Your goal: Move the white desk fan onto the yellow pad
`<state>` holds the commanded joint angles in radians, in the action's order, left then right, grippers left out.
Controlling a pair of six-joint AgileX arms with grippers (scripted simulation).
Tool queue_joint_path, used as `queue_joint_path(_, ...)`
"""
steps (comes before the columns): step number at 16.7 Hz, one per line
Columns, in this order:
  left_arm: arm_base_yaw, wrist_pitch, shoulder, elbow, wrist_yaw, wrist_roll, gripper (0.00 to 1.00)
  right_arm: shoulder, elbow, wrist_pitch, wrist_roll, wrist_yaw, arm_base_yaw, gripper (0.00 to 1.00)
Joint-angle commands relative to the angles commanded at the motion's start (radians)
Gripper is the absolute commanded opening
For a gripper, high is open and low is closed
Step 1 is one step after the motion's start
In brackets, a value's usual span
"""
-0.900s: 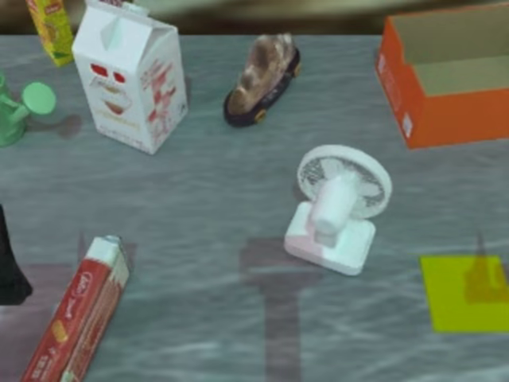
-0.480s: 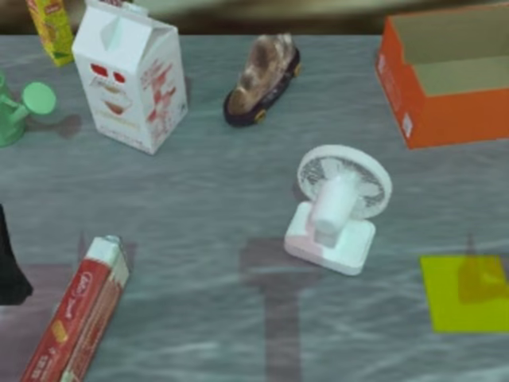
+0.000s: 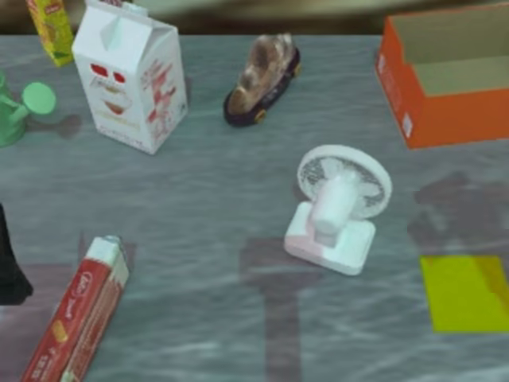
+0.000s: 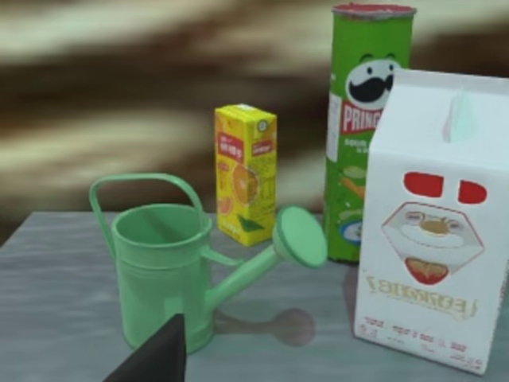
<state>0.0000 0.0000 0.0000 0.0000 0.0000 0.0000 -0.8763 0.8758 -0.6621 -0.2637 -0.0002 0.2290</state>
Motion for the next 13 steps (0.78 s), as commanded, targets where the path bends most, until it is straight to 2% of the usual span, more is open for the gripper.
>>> queue_joint_path(8, 0.000, 0.000, 0.000, 0.000, 0.000, 0.000, 1.00, -0.871, 0.897, -0.575, -0.215, 0.002, 0.198, 1.00)
queue_joint_path(13, 0.000, 0.000, 0.000, 0.000, 0.000, 0.000, 1.00, -1.259, 1.291, -0.834, -0.311, 0.004, 0.283, 1.00)
